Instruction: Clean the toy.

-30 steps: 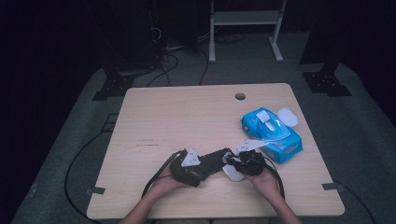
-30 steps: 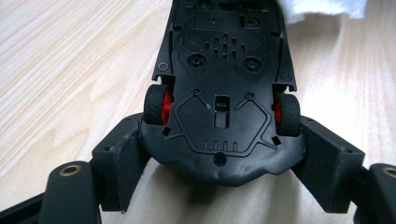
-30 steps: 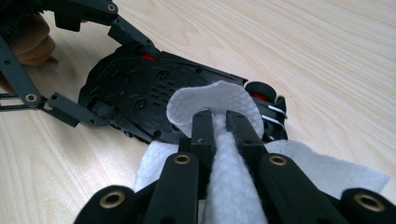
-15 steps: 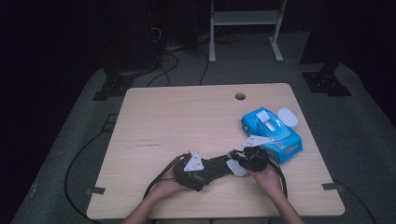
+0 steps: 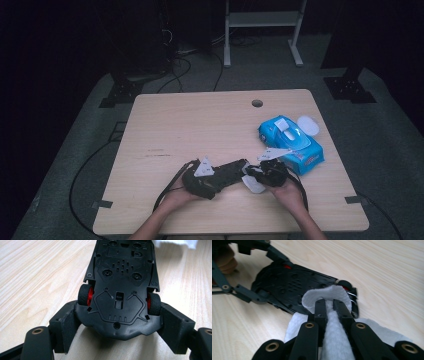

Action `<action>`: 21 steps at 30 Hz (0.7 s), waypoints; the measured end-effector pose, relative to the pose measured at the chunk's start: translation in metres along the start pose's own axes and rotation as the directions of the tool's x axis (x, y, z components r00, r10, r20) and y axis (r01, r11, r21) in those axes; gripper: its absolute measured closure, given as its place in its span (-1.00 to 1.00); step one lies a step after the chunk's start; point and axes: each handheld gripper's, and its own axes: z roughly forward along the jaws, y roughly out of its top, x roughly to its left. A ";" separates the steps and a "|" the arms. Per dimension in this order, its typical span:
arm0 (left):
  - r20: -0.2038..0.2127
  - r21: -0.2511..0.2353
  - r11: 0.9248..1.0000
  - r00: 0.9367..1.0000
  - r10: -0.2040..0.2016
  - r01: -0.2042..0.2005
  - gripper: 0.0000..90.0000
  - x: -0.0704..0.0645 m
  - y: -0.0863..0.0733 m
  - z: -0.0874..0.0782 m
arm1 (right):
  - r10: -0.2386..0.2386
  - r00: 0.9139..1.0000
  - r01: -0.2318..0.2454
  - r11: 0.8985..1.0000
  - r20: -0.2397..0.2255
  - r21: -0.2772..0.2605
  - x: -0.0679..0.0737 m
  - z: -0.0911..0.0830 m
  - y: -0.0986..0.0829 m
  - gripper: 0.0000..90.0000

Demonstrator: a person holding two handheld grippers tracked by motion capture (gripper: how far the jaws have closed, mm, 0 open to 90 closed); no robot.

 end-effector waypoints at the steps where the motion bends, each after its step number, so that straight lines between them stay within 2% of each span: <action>1: 0.000 -0.001 1.000 1.000 0.006 -0.006 -0.47 0.000 0.000 0.000 | -0.005 1.000 0.005 1.000 -0.008 0.001 0.002 0.001 0.001 0.80; 5: 0.007 -0.016 1.000 1.000 0.023 -0.023 -0.48 -0.004 0.001 0.000 | -0.026 0.999 0.026 1.000 -0.031 -0.001 0.012 0.007 0.004 0.80; 8: 0.030 -0.025 0.999 0.999 0.037 -0.036 -0.48 -0.007 0.003 0.000 | -0.032 0.996 0.030 0.999 -0.081 -0.018 0.021 0.012 0.007 0.80; 10: 0.036 -0.015 0.999 0.998 0.045 -0.044 -0.48 -0.010 0.002 0.003 | -0.060 0.995 0.059 0.998 -0.076 -0.014 0.028 0.016 0.009 0.80; 12: 0.042 -0.018 0.998 0.998 0.054 -0.054 -0.48 -0.010 0.002 0.003 | -0.072 0.995 0.071 0.997 -0.067 -0.017 0.028 0.018 0.010 0.80; 15: 0.045 -0.013 0.998 0.997 0.058 -0.057 -0.48 -0.010 0.003 0.003 | -0.053 0.998 0.052 0.998 -0.040 -0.025 0.017 0.017 0.010 0.80; 20: 0.047 -0.018 0.999 0.998 0.052 -0.052 -0.48 -0.009 0.003 0.004 | 0.041 0.999 -0.040 0.998 0.031 -0.043 -0.011 0.003 0.001 0.81; 21: 0.046 -0.018 0.998 0.998 0.053 -0.052 -0.48 -0.010 0.003 0.004 | 0.061 0.998 -0.060 0.997 0.025 -0.049 -0.015 0.001 -0.002 0.80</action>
